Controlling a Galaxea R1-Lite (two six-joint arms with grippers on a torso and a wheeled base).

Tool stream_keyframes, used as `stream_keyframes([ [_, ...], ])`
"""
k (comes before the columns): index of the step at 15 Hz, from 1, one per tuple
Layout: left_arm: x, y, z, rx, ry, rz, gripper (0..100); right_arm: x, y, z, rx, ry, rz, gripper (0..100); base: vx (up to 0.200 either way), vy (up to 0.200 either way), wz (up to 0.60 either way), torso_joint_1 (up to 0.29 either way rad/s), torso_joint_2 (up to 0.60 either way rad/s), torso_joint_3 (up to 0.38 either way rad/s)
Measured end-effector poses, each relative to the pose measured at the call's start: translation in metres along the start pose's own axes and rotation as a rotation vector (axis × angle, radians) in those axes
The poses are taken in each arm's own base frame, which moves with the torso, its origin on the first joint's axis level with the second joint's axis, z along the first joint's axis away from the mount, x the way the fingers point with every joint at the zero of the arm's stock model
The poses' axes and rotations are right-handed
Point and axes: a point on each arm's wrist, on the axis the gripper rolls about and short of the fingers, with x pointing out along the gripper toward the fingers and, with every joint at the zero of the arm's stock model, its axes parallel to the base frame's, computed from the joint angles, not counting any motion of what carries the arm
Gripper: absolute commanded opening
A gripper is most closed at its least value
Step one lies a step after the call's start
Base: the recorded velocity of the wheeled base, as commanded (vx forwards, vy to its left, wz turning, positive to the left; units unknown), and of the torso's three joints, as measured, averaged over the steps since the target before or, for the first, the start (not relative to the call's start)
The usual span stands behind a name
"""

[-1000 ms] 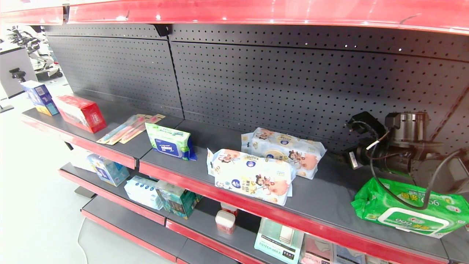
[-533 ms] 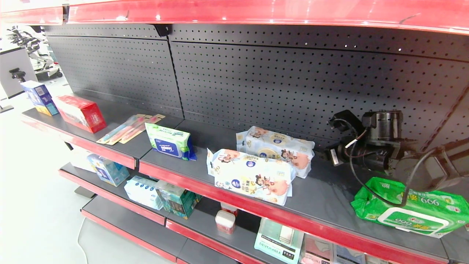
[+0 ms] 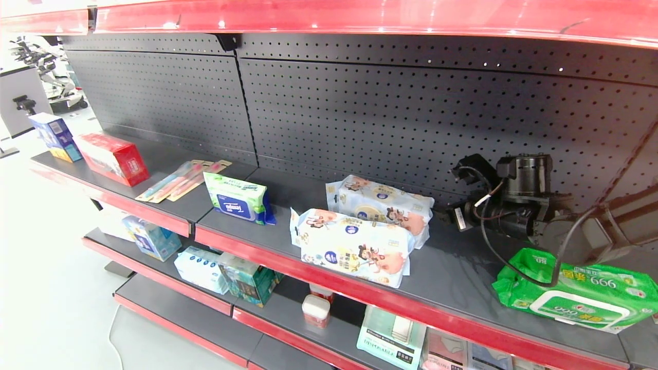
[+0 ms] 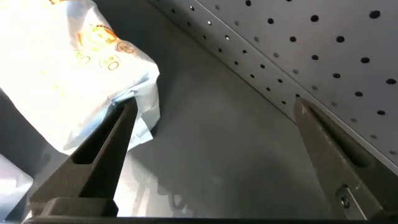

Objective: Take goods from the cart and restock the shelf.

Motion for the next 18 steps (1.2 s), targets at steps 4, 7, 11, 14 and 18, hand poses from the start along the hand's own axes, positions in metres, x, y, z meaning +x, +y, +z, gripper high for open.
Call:
stream_keyframes([
  [4,0.0,0.0,0.0,0.0,0.0,0.0,100,0.0,-0.001,-0.002,0.001,0.009,-0.001,100,0.0,0.0,0.0,0.0,0.0,0.0],
  [7,0.0,0.0,0.0,0.0,0.0,0.0,100,-0.006,-0.003,-0.009,-0.002,0.028,0.001,100,0.0,0.0,0.0,0.0,0.0,0.0],
  [11,0.0,0.0,0.0,0.0,0.0,0.0,100,-0.022,0.0,-0.023,-0.01,0.05,0.087,100,0.0,0.0,0.0,0.0,0.0,0.0],
  [14,0.0,0.0,0.0,0.0,0.0,0.0,100,-0.026,0.005,-0.02,-0.014,0.029,0.131,100,0.0,0.0,0.0,0.0,0.0,0.0],
  [18,0.0,0.0,0.0,0.0,0.0,0.0,100,-0.018,0.008,-0.012,-0.002,0.007,0.133,100,0.0,0.0,0.0,0.0,0.0,0.0],
])
